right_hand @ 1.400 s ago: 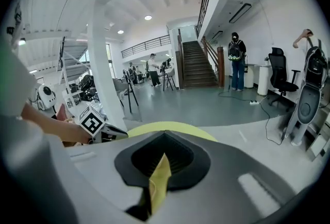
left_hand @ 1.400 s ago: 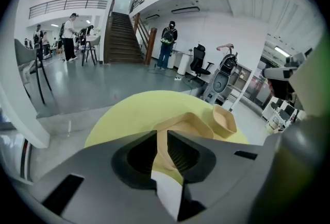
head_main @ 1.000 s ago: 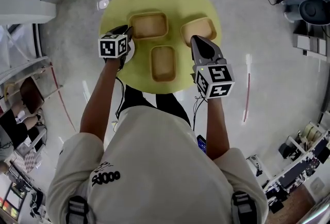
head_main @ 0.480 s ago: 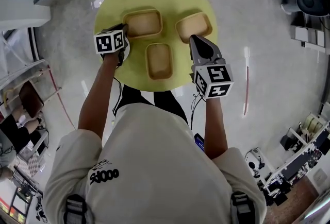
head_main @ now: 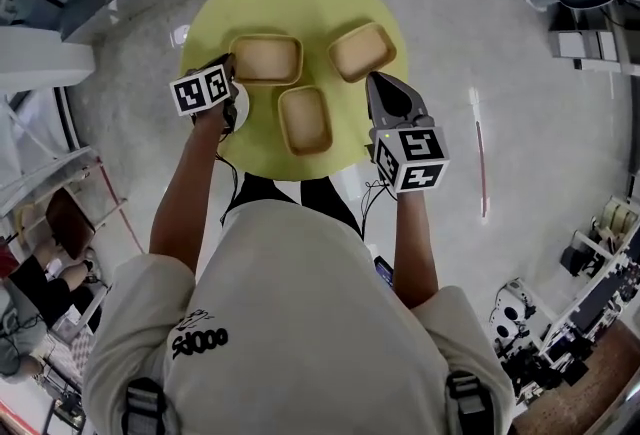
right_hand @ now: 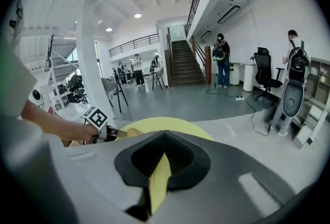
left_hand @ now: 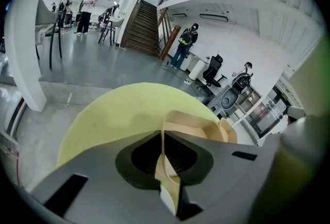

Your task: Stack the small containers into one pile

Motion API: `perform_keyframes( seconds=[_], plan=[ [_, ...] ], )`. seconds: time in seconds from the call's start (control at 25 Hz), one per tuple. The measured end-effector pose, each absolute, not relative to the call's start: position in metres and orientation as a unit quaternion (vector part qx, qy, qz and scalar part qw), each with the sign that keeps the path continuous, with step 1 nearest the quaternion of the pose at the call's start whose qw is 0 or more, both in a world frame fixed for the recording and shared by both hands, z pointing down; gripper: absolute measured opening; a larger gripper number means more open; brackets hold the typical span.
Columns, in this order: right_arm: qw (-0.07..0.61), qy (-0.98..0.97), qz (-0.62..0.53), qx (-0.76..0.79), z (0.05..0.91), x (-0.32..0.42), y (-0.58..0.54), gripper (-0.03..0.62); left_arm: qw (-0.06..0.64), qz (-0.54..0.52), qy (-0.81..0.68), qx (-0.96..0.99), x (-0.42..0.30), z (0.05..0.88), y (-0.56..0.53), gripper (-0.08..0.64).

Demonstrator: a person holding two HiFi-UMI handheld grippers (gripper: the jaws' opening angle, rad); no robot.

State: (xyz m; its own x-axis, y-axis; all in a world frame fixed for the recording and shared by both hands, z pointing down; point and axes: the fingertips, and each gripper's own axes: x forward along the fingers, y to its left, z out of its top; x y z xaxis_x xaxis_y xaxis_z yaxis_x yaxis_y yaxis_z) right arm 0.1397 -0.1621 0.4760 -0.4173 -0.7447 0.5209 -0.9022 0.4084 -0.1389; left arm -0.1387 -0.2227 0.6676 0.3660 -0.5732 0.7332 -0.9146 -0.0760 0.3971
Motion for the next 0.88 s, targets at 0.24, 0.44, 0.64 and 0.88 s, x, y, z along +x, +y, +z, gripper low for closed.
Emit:
perform_keyframes(
  seconds=[0.24,0.44,0.64,0.88],
  plan=[
    [0.186,-0.802,0.190,0.535,0.460,0.150,-0.147,0.011,0.392,0.196,-0.487,0.756,-0.129,0.629,-0.234,0.025],
    [0.174,-0.788,0.185,0.561,0.451,0.160,-0.135,0.011,0.371,0.209,-0.426,0.799,-0.105,0.602,-0.230,0.025],
    [0.166,-0.775,0.188,0.580,0.447,0.166,-0.124,0.011,0.362,0.221,-0.376,0.824,-0.078,0.589,-0.218,0.025],
    [0.156,-0.763,0.199,0.594,0.449,0.172,-0.109,0.011,0.370,0.250,-0.294,0.845,-0.044,0.594,-0.192,0.025]
  ],
)
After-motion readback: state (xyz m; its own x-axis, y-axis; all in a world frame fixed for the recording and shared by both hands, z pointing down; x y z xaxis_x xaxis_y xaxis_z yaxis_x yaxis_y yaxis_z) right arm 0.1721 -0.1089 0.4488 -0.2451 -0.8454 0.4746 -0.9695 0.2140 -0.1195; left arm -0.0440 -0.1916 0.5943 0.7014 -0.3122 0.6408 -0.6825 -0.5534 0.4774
